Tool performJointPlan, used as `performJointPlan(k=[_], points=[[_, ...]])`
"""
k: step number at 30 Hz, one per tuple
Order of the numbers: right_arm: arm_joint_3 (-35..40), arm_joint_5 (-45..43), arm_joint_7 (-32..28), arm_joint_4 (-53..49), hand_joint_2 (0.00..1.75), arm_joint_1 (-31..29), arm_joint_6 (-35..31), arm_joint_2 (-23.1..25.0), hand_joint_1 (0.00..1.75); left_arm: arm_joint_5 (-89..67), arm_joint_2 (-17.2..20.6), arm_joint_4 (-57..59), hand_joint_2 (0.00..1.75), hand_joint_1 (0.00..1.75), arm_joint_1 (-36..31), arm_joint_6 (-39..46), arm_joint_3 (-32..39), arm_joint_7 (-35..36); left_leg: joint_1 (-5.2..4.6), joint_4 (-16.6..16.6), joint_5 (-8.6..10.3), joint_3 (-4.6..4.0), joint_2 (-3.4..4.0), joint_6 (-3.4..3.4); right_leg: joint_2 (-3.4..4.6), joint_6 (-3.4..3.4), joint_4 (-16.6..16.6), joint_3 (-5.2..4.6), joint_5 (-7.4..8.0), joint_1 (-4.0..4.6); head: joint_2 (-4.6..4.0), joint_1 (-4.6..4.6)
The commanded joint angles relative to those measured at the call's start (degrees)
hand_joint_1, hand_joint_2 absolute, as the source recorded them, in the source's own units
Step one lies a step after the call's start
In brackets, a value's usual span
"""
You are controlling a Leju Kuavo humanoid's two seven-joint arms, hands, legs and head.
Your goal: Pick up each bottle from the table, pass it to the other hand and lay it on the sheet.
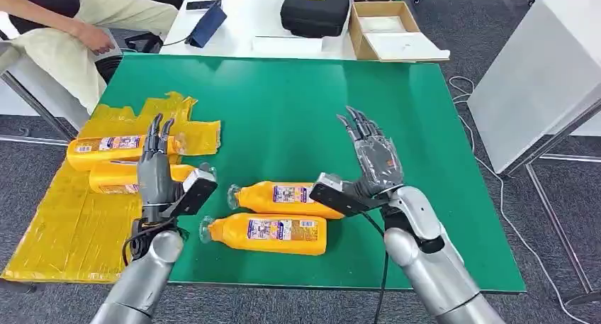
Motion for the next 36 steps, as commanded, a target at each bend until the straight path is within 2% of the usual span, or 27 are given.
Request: performJointPlan(k=[1, 2, 6, 7, 9, 11, 12, 16, 18, 19, 21, 23, 24, 25, 36], points=[[10.33, 4.08, 2.0, 8.66, 1.75, -6.39, 1.75, -0.94, 0.0, 2.04, 0.16, -5.5, 1.75, 0.0, -0.27, 0.04, -5.38, 0.86, 0.05, -0.02, -0.07, 0.18, 0.06, -0.15, 0.01, -0.12, -0.05, 0.17, -0.04, 0.06, 0.0, -0.02], [11.03, 4.18, 2.01, 9.83, 1.75, -6.58, 2.17, -0.71, 0.0, 2.18, 0.25, -6.42, 1.75, 0.0, 0.45, 0.21, -5.44, 0.68, 0.05, -0.04, -0.16, 0.39, 0.08, -0.24, 0.01, -0.18, -0.05, 0.36, -0.12, 0.06, 0.0, 0.0], [11.84, 4.36, 2.01, 11.47, 1.75, -7.01, 2.41, -0.53, 0.0, 2.17, 0.29, -7.12, 1.75, 0.0, 1.09, 0.36, -5.62, 0.59, 0.05, -0.02, -0.11, 0.22, 0.09, -0.18, 0.04, -0.13, -0.05, 0.2, -0.06, 0.07, 0.0, -0.02], [11.84, 4.36, 2.01, 11.47, 1.75, -7.01, 2.41, -0.53, 0.0, 2.17, 0.29, -7.12, 1.75, 0.0, 1.09, 0.36, -5.62, 0.59, 0.05, -0.03, -0.19, 0.41, 0.12, -0.27, 0.04, -0.19, -0.05, 0.36, -0.13, 0.07, 0.0, 0.0], [12.03, 4.53, 2.01, 11.73, 1.75, -7.32, 2.61, -0.59, 0.0, 2.03, 0.27, -7.14, 1.75, 0.0, 1.1, 0.53, -5.64, 0.56, 0.04, -0.02, -0.08, 0.14, 0.05, -0.15, 0.0, -0.11, -0.04, 0.11, -0.05, 0.05, 0.0, 0.0], [12.62, 4.55, 2.01, 13.18, 1.75, -7.49, 2.97, -0.39, 0.0, 1.39, 0.27, -7.19, 1.75, 0.0, 1.46, 1.03, -5.99, 0.57, 0.05, -0.03, -0.25, 0.57, 0.09, -0.34, -0.01, -0.25, -0.05, 0.53, -0.2, 0.07, 0.0, -0.02], [13.33, 4.59, 2.05, 14.77, 1.75, -7.54, 3.39, -0.29, 0.0, 1.05, 0.16, -7.34, 1.75, 0.0, 2.12, 1.32, -6.19, 0.76, 0.04, -0.03, -0.11, 0.23, 0.07, -0.18, 0.02, -0.13, -0.05, 0.2, -0.07, 0.05, 0.0, 0.0], [15.27, 4.28, 1.41, 17.04, 1.75, -7.63, 4.31, 0.26, 0.0, 0.9, -0.17, -8.02, 1.75, 0.0, 2.8, 1.35, -6.0, 1.04, 0.07, -0.08, -0.19, 0.48, 0.09, -0.28, 0.01, -0.21, -0.13, 0.46, -0.14, 0.08, 0.0, 0.0], [15.41, 2.82, 0.94, 16.86, 1.75, -7.53, 5.05, 0.05, 0.0, 0.94, -0.24, -8.11, 1.75, 0.0, 2.55, 1.1, -6.03, 1.08, 0.04, -0.04, -0.09, 0.17, 0.03, -0.16, -0.01, -0.12, -0.06, 0.16, -0.06, 0.05, 0.0, 0.02], [15.36, 2.35, 0.87, 16.88, 1.75, -7.54, 5.35, -0.01, 0.0, 0.96, -0.25, -8.07, 1.75, 0.0, 2.47, 1.05, -6.04, 1.09, 0.05, -0.04, -0.17, 0.36, 0.06, -0.25, 0.0, -0.19, -0.06, 0.34, -0.13, 0.06, 0.0, -0.02], [15.23, 1.32, 0.78, 16.94, 1.75, -7.71, 6.04, -0.28, 0.0, 1.02, -0.31, -7.93, 1.75, 0.0, 2.07, 0.93, -6.05, 1.15, 0.04, -0.03, -0.08, 0.14, 0.01, -0.16, -0.03, -0.12, -0.05, 0.13, -0.06, 0.05, 0.0, 0.0], [15.23, 1.32, 0.78, 16.94, 1.75, -7.71, 6.04, -0.28, 0.0, 1.02, -0.31, -7.93, 1.75, 0.0, 2.07, 0.93, -6.05, 1.15, 0.05, -0.05, -0.24, 0.58, 0.03, -0.37, -0.06, -0.27, -0.05, 0.54, -0.22, 0.07, 0.0, 0.0], [15.23, 1.32, 0.78, 16.94, 1.75, -7.71, 6.04, -0.28, 0.0, 1.02, -0.31, -7.93, 1.75, 0.0, 2.07, 0.93, -6.05, 1.15, 0.05, -0.02, -0.1, 0.18, 0.02, -0.19, -0.03, -0.14, -0.04, 0.17, -0.07, 0.06, 0.0, 0.0], [15.23, 1.32, 0.78, 16.94, 1.75, -7.71, 6.04, -0.28, 0.0, 1.02, -0.31, -7.93, 1.75, 0.0, 2.07, 0.93, -6.05, 1.15, 0.05, -0.02, -0.18, 0.39, 0.04, -0.29, -0.03, -0.21, -0.04, 0.36, -0.15, 0.07, 0.0, 0.0], [16.38, -1.62, 2.67, 19.05, 1.75, -5.99, 7.65, -1.05, 0.0, 2.18, -0.89, -5.12, 1.75, 0.0, -0.89, -0.18, -7.39, 1.59, 0.06, -0.03, -0.08, 0.22, -0.09, -0.19, -0.15, -0.14, -0.06, 0.21, -0.1, 0.07, 0.0, 0.0]])
